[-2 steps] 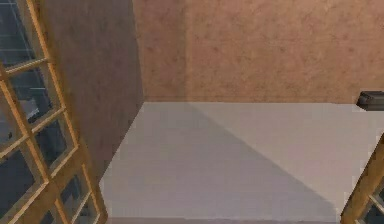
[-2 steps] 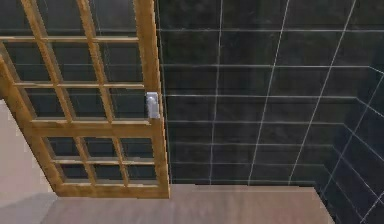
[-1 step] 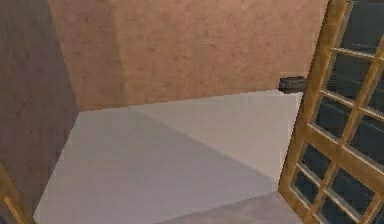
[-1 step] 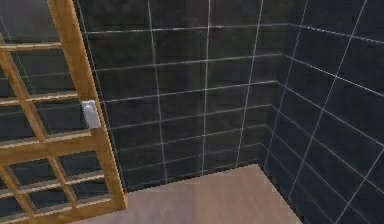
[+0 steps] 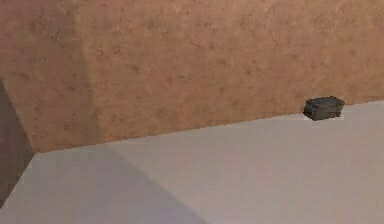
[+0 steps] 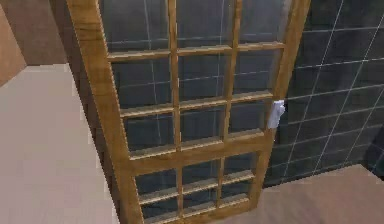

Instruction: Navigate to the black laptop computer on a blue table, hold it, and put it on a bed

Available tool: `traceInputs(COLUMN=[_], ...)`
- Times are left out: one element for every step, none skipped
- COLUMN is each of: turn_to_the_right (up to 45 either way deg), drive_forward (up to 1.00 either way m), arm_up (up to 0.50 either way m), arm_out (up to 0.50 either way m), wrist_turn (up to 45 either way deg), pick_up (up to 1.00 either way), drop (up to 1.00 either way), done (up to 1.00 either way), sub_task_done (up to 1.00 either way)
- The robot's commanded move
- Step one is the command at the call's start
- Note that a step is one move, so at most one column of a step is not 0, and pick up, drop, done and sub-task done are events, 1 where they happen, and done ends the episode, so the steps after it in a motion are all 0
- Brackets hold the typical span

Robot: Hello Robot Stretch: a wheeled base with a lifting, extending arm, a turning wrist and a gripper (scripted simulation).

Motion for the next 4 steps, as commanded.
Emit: traceInputs(turn_to_the_right=[0.0, 45.0, 0.0, 27.0], drive_forward=[0.55, 0.0, 0.45, 0.0], arm_up=[0.0, 0.0, 0.0, 0.0], arm_out=[0.0, 0.0, 0.0, 0.0], wrist_turn=[0.0, 0.0, 0.0, 0.0], pick_up=[0.0, 0.0, 0.0, 0.0], drop=[0.0, 0.0, 0.0, 0.0], done=[0.0, 0.0, 0.0, 0.0], sub_task_done=[0.0, 0.0, 0.0, 0.0])
